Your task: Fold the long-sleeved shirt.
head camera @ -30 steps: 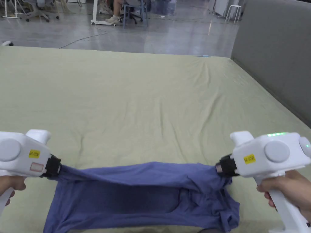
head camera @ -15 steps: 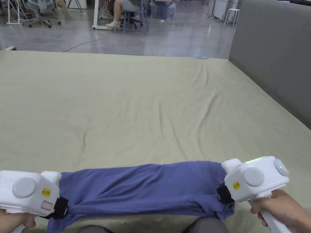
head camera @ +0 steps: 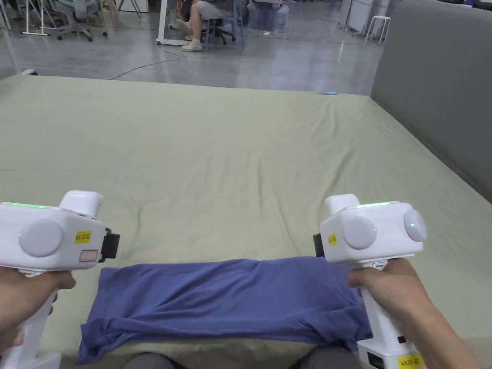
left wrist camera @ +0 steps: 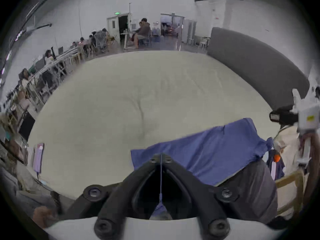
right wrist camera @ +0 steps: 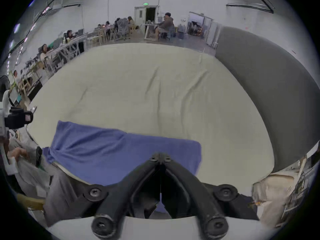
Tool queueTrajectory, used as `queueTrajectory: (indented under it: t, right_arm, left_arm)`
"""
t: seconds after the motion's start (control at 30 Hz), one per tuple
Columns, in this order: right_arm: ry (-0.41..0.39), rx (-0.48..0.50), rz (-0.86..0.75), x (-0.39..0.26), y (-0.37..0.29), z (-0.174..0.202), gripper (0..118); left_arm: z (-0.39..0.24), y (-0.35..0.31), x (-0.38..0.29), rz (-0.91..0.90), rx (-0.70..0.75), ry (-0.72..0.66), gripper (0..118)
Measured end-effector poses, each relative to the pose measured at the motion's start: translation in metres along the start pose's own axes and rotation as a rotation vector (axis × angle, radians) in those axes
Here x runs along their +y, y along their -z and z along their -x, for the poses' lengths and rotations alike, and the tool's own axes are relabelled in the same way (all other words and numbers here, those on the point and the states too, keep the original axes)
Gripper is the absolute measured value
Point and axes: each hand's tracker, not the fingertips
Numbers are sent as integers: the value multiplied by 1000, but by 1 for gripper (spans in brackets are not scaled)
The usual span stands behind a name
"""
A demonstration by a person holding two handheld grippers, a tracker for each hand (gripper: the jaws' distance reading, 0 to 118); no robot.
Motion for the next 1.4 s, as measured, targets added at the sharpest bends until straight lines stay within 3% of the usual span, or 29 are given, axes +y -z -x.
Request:
queueTrajectory:
  t: [0.17,0.2,0.23,0.27,0.33,0.37,0.4,0.57,0.63,0.77,0.9,1.1,1.13,1.17,1.2,1.27,1.33,1.4]
  right_arm:
    - [-2,49,-18,-8,-2,20,0]
    - [16,76,-32,-11,-4,22,0]
    - [44,101,-33,-15,-6,23,0]
    - [59,123,-33,-18,-8,26,0]
    - [78,158,-38,-23,-12,32,0]
    - [92,170,-35,-27,-13,34,0]
    - [108,176,-35,-29,-14,36,0]
    - [102,195,-1,-36,-10,47,0]
    - [94,197,7,-38,-8,50,0]
    - [80,218,20,-35,-6,55,0]
    - [78,217,6,-30,-10,56,0]
    - [104,228,-14,-29,-19,50,0]
    - [105,220,-14,-30,-20,49,0]
    - [108,209,-16,-32,-22,46,0]
    - [113,200,-15,-33,-24,43,0]
    - [122,186,-15,-35,-27,38,0]
    - [129,170,-14,-36,-31,33,0]
    - [144,155,-31,-35,-36,30,0]
  left_arm:
    - [39,11,-9,21,-121,-172,2]
    - [53,17,-13,42,-172,-228,25]
    - [68,24,-19,61,-236,-294,25]
    - [84,33,-27,78,-307,-373,34]
    - [112,52,-44,136,-395,-499,95]
    - [121,63,-54,170,-416,-543,114]
    - [128,72,-62,161,-415,-576,118]
    - [142,119,-103,295,-460,-690,118]
    - [135,120,-104,200,-474,-668,118]
    - [125,131,-98,205,-573,-634,118]
    - [122,146,-94,163,-718,-745,118]
    - [82,175,-85,163,-822,-699,115]
    - [76,175,-82,169,-810,-653,94]
    - [72,172,-77,183,-783,-581,36]
    - [72,166,-73,208,-697,-476,0]
    - [64,165,-73,219,-443,-340,0]
    - [76,163,-75,233,-551,-408,0]
    - [86,154,-73,180,-492,-423,0]
